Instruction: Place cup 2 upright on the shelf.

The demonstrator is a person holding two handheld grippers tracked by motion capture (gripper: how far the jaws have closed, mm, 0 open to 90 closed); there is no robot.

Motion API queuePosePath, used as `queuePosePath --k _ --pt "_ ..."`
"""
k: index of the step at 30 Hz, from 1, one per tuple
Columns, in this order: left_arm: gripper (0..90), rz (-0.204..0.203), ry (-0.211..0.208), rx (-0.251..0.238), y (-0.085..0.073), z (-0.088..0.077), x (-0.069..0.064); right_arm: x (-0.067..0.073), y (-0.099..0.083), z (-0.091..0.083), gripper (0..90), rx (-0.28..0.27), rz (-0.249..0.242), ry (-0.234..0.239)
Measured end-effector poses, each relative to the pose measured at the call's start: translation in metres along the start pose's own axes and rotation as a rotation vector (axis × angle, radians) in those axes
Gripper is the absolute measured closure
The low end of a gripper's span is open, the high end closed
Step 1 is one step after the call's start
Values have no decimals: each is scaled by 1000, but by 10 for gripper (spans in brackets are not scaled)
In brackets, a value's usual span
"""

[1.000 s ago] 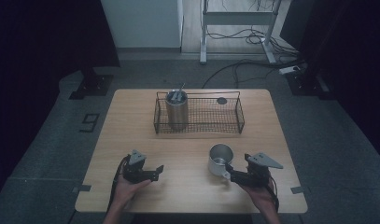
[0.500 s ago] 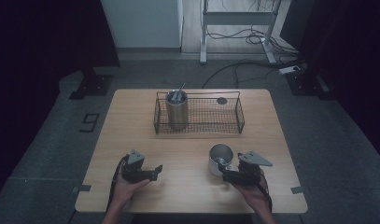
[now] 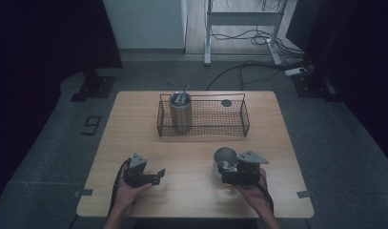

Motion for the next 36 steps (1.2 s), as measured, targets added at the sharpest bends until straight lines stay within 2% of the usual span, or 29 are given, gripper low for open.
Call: queuePosePath --k 5,16,22,27,28,36 --pt "101 4 -3 3 0 0 -1 2 -2 9 8 28 -20 -8" --pt "100 5 -6 10 -2 2 -2 3 -4 23 0 67 -24 -20" --pt "101 8 -9 14 -2 3 -4 4 -6 29 0 64 -29 -36" --pt "100 6 -12 14 -3 3 -4 2 -10 33 65 61 -26 -40" --pt "100 6 -12 15 -3 3 -4 2 -11 34 68 53 -39 -45" --pt "110 4 -9 19 -3 4 -3 1 -11 33 72 57 -49 -38"
Point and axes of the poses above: each handheld gripper's, and its own axes: z roughly forward along the jaws, y roughly out of its top, x roughly to its left, the point moved 6 cm from there along z, roughly forward along the jaws, and after that the axes turned 5 degrees about z, right-handed, at the moved point
